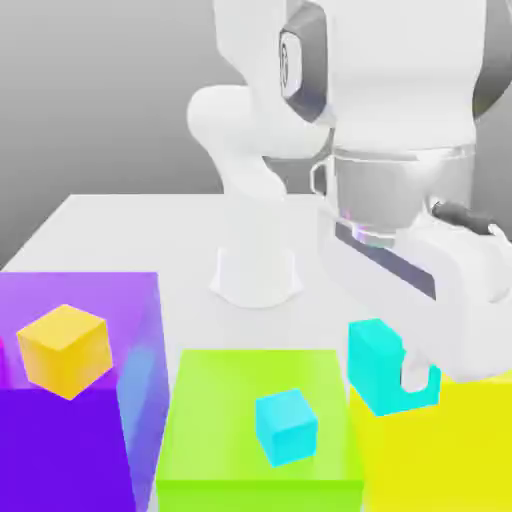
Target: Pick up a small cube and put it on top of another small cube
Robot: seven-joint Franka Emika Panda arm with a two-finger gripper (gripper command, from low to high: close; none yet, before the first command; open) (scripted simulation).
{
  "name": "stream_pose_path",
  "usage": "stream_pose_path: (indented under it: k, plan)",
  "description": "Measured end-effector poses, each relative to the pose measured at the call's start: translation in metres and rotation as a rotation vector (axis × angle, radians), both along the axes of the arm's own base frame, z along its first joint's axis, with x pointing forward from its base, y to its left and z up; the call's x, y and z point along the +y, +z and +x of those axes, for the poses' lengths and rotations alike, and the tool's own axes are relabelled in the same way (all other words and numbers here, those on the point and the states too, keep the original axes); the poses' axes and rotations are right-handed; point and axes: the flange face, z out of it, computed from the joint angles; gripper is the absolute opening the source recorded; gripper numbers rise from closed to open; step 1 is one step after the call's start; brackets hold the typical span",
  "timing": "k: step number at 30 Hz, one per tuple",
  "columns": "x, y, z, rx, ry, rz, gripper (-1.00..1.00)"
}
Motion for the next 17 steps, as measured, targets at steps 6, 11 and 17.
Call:
stream_pose_path:
  k: [6,11,17]
  plan:
    - [-0.217,0.049,-0.049,0.071,-0.438,0.015,-1.00]
    - [-0.294,0.025,-0.100,0.128,-0.608,0.019,-1.00]
    - [-0.280,-0.003,-0.092,0.131,-0.580,0.016,1.00]
